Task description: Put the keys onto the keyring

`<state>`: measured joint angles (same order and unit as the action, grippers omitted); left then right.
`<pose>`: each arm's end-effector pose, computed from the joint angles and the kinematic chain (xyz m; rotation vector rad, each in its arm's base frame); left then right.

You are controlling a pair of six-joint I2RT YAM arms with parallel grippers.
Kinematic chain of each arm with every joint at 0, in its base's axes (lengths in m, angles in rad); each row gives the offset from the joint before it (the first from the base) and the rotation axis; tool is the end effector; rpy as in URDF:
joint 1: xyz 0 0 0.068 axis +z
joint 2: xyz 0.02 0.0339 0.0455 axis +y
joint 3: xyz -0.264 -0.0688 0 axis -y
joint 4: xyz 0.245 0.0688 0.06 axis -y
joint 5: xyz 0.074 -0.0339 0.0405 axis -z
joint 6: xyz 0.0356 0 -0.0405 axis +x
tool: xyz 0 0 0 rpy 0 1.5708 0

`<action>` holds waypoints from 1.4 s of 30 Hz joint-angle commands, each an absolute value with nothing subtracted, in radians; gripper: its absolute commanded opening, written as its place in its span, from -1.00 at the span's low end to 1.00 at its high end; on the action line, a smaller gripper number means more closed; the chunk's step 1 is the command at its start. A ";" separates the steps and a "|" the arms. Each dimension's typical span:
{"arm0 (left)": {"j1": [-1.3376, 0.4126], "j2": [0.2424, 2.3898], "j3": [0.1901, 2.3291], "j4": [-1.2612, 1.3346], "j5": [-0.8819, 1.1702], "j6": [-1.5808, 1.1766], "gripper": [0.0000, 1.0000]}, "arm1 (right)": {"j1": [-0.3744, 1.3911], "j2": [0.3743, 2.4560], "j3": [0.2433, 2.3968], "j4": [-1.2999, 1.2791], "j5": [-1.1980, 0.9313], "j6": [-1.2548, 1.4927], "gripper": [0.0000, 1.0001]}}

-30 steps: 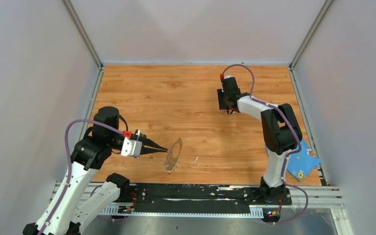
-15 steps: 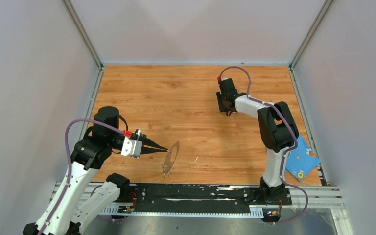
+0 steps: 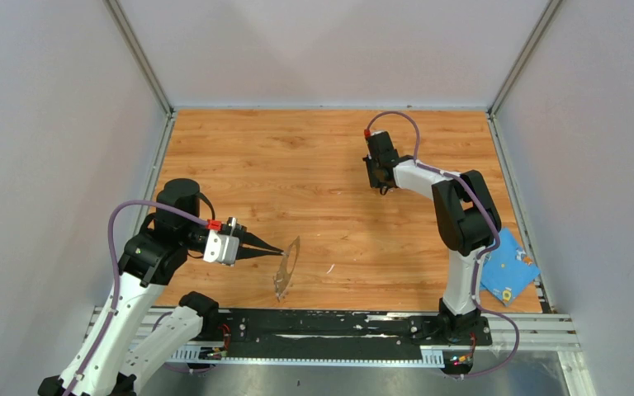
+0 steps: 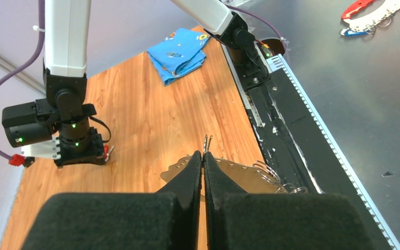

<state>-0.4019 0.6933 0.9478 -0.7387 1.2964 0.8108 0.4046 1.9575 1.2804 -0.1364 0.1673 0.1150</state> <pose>0.0906 -0.0757 0.3630 1.5550 0.9225 -1.0177 0.3912 0.1611 0.1720 -0.2636 2.3555 0.0501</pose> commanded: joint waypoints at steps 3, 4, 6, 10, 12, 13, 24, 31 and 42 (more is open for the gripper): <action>-0.408 0.697 0.972 -0.732 1.297 0.802 -1.00 | 0.425 1.968 1.300 -0.170 0.190 0.103 -0.99; -0.408 0.696 0.971 -0.732 1.296 0.802 -1.00 | 0.428 1.958 1.293 -0.166 0.186 0.101 -0.99; -0.408 0.699 0.971 -0.732 1.295 0.804 -1.00 | 0.435 1.931 1.278 -0.158 0.166 0.102 -0.99; -0.408 0.705 0.969 -0.734 1.288 0.800 -1.00 | 0.456 1.848 1.213 -0.128 0.114 0.112 -0.99; -0.408 0.706 0.968 -0.733 1.286 0.798 -1.00 | 0.473 1.792 1.166 -0.110 0.108 0.113 -0.99; -0.408 0.706 0.967 -0.734 1.286 0.798 -1.00 | 0.480 1.770 1.144 -0.102 0.106 0.118 -0.99; -0.408 0.695 0.959 -0.734 1.287 0.798 -1.00 | 0.428 1.873 1.253 -0.160 0.230 0.161 0.03; -0.408 0.685 0.957 -0.732 1.283 0.787 -1.00 | 0.406 1.974 1.348 -0.163 0.263 0.123 0.08; -0.408 0.684 0.955 -0.732 1.286 0.793 -1.00 | 0.291 1.968 1.327 -0.157 -0.013 0.061 0.08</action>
<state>-0.4019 0.6853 0.9482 -0.7387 1.2724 0.7956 0.3347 1.9614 1.3193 -0.1352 0.1360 0.0956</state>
